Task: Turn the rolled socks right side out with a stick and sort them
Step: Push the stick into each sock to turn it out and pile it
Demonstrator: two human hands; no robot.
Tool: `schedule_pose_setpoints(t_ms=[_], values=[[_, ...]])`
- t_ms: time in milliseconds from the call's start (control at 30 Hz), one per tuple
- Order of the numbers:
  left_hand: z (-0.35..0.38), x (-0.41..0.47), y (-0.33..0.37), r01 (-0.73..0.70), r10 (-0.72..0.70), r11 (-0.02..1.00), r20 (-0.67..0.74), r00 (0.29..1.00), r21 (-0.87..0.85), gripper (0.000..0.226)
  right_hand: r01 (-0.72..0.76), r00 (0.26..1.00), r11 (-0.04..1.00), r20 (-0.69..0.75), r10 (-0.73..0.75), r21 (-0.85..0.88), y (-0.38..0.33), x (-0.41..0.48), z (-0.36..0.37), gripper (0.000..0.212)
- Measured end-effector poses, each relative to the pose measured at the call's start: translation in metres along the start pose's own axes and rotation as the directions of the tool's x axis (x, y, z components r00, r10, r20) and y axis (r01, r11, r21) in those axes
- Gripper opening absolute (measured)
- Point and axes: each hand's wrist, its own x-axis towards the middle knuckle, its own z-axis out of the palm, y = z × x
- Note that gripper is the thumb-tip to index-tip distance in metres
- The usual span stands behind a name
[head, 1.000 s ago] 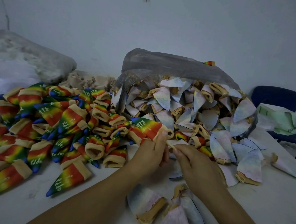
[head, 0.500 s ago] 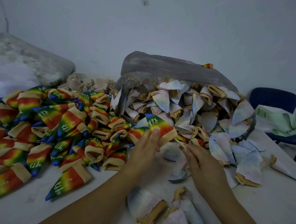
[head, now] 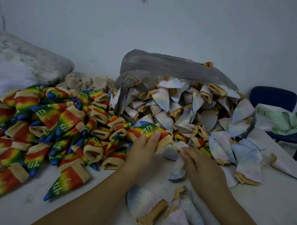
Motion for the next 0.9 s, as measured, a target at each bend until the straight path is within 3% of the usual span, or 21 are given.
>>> schedule_pose_setpoints(t_ms=[300, 467, 567, 667, 767, 900], values=[[0.004, -0.004, 0.004, -0.008, 0.008, 0.999, 0.017, 1.000, 0.038, 0.038, -0.049, 0.998, 0.999, -0.045, 0.048, -0.016, 0.003, 0.000, 0.002, 0.025], [0.002, -0.007, 0.003, 0.020, -0.019, 0.999, 0.036, 0.999, -0.033, 0.041, 0.010, 0.999, 0.999, -0.038, -0.011, -0.047, 0.006, 0.008, -0.004, 0.022], [0.002, -0.005, 0.003, 0.077, -0.074, 0.994, 0.039, 0.997, -0.079, 0.040, 0.044, 0.998, 0.987, -0.047, -0.051, -0.152, 0.007, 0.009, -0.007, 0.014], [0.003, -0.004, 0.003, 0.102, -0.098, 0.979, 0.029, 0.995, -0.175, 0.036, 0.046, 0.998, 0.976, -0.033, -0.055, -0.214, 0.010, 0.009, -0.005, 0.020], [0.004, -0.003, 0.005, 0.167, -0.145, 0.893, 0.084, 0.986, -0.417, 0.022, 0.055, 0.995, 0.968, -0.073, -0.075, -0.247, 0.013, 0.011, -0.009, 0.022], [-0.001, -0.002, 0.010, 0.283, -0.158, 0.688, 0.242, 0.957, -0.668, 0.018, 0.096, 0.989, 0.938, -0.075, -0.128, -0.334, 0.013, 0.011, -0.015, 0.027]])
